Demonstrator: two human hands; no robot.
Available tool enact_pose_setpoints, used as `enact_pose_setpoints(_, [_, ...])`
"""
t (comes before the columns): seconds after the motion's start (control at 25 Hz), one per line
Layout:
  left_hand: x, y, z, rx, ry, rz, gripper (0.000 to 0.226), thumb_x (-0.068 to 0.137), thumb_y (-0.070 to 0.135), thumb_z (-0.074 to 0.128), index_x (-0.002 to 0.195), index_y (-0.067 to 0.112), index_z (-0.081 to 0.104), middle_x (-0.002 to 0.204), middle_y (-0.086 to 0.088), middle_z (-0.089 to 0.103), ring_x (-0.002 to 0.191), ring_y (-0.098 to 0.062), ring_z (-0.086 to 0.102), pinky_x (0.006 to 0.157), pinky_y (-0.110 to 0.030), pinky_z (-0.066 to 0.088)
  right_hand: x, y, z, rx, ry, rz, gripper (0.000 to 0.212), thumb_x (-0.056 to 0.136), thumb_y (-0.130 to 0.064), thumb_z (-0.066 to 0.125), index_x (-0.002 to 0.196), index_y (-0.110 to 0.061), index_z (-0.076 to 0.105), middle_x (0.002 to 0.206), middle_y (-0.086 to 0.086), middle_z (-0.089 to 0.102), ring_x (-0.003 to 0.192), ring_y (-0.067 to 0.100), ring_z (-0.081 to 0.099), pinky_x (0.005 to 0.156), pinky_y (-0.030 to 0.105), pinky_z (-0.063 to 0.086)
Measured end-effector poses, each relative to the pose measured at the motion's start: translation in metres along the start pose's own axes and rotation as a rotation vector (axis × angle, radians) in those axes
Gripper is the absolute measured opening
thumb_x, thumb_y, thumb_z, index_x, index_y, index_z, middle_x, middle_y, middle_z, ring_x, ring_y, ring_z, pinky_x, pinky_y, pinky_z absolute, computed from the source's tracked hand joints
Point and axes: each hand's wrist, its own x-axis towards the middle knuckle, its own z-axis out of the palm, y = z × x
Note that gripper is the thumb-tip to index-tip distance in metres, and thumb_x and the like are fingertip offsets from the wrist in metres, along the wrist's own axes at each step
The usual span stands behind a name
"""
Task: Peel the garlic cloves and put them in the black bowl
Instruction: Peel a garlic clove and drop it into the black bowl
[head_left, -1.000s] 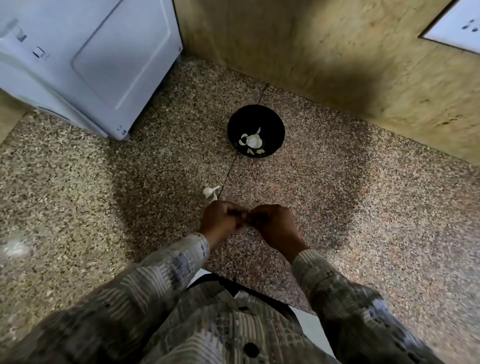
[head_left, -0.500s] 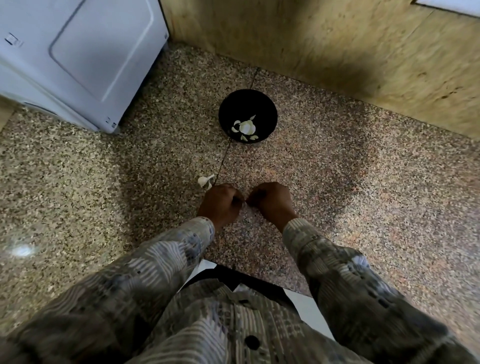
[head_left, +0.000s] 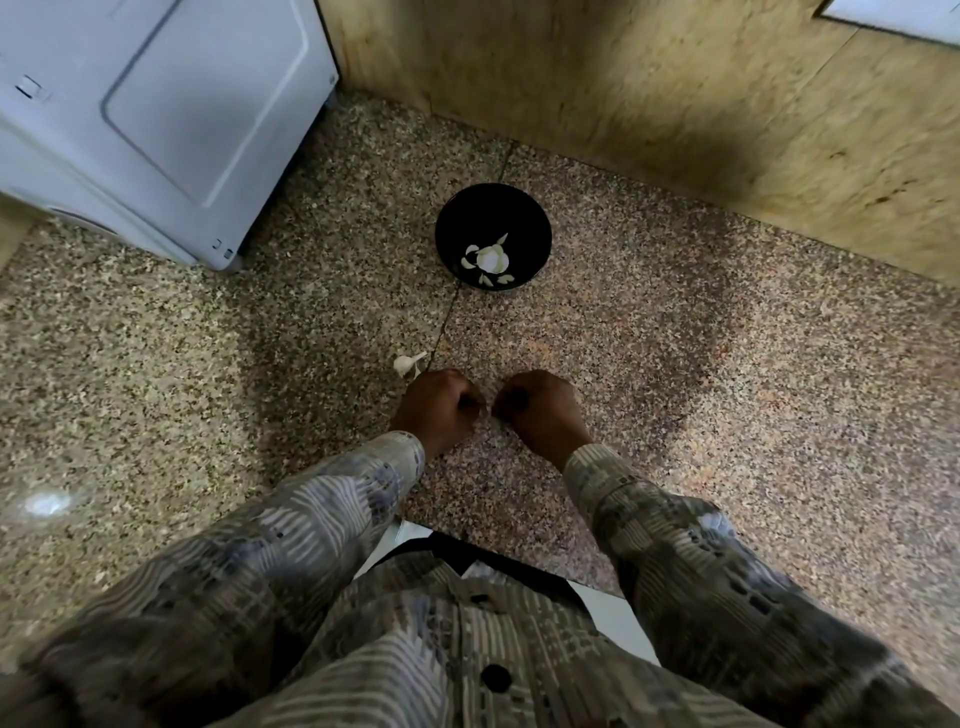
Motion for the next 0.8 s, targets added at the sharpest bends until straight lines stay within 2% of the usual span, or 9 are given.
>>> enact_pose_setpoints(0.2, [-0.005,0.007,-0.007,-0.151,0.034,-0.137,0.011,0.088,0.025,0.076,0.096,0.020,0.080,0.092,0.003,0.077,0.085,-0.012,0.071,0.081,-0.033,0.059,-0.007,-0.001,0.010,0.148,0.024,0.026,0.014,0.096,-0.026,0.062,0.091,-0.022,0.074,0.086,0.003,0.074,0.078,0.024,0.069,0.070,0.040,0.059])
enact_pose_setpoints(0.32, [-0.017,0.018,-0.010,-0.275,0.083,-0.159,0.012,0.087,0.030,0.076,0.095,0.021,0.078,0.089,0.006,0.077,0.084,-0.009,0.071,0.080,-0.035,0.059,-0.021,-0.002,-0.002,0.476,0.040,0.101,0.011,0.098,-0.019,0.067,0.097,-0.019,0.078,0.086,0.005,0.077,0.070,0.015,0.067,0.061,0.031,0.054])
enact_pose_setpoints(0.44, [-0.031,0.037,-0.014,-0.507,0.158,-0.292,0.020,0.078,0.042,0.076,0.085,0.024,0.077,0.077,0.005,0.076,0.074,-0.017,0.073,0.071,-0.044,0.061,-0.036,-0.009,-0.023,0.794,-0.078,0.070,0.009,0.096,-0.018,0.071,0.098,-0.013,0.078,0.092,0.011,0.078,0.081,0.019,0.071,0.072,0.032,0.056])
enact_pose_setpoints(0.56, [-0.042,0.059,-0.019,-0.656,0.208,-0.318,0.007,0.086,0.027,0.077,0.086,0.020,0.077,0.077,-0.001,0.076,0.077,-0.026,0.074,0.073,-0.047,0.063,-0.047,-0.013,-0.044,0.798,-0.103,-0.015,0.008,0.093,-0.015,0.074,0.098,-0.011,0.078,0.092,0.012,0.079,0.085,0.025,0.073,0.078,0.040,0.059])
enact_pose_setpoints(0.68, [-0.054,0.087,-0.029,-0.901,0.219,-0.337,0.005,0.093,0.008,0.071,0.094,0.010,0.075,0.086,-0.007,0.078,0.087,-0.029,0.075,0.073,-0.037,0.063,-0.059,-0.014,-0.064,0.875,-0.114,0.011,0.007,0.095,-0.006,0.069,0.098,-0.004,0.075,0.095,0.019,0.077,0.083,0.027,0.072,0.075,0.039,0.057])
enact_pose_setpoints(0.76, [-0.062,0.106,-0.035,-0.986,0.229,-0.328,0.007,0.094,0.003,0.068,0.095,0.005,0.074,0.088,-0.010,0.078,0.087,-0.027,0.075,0.074,-0.033,0.061,-0.070,-0.014,-0.075,0.784,-0.048,-0.120,0.007,0.095,-0.005,0.068,0.095,-0.005,0.074,0.091,0.019,0.076,0.079,0.020,0.070,0.072,0.034,0.055])
enact_pose_setpoints(0.8, [-0.067,0.114,-0.035,-0.987,0.251,-0.315,0.007,0.094,0.003,0.069,0.093,0.004,0.075,0.087,-0.011,0.078,0.085,-0.026,0.075,0.076,-0.036,0.061,-0.075,-0.012,-0.080,0.604,0.060,-0.272,0.007,0.094,-0.006,0.067,0.094,-0.007,0.075,0.087,0.015,0.076,0.077,0.016,0.069,0.071,0.031,0.054])
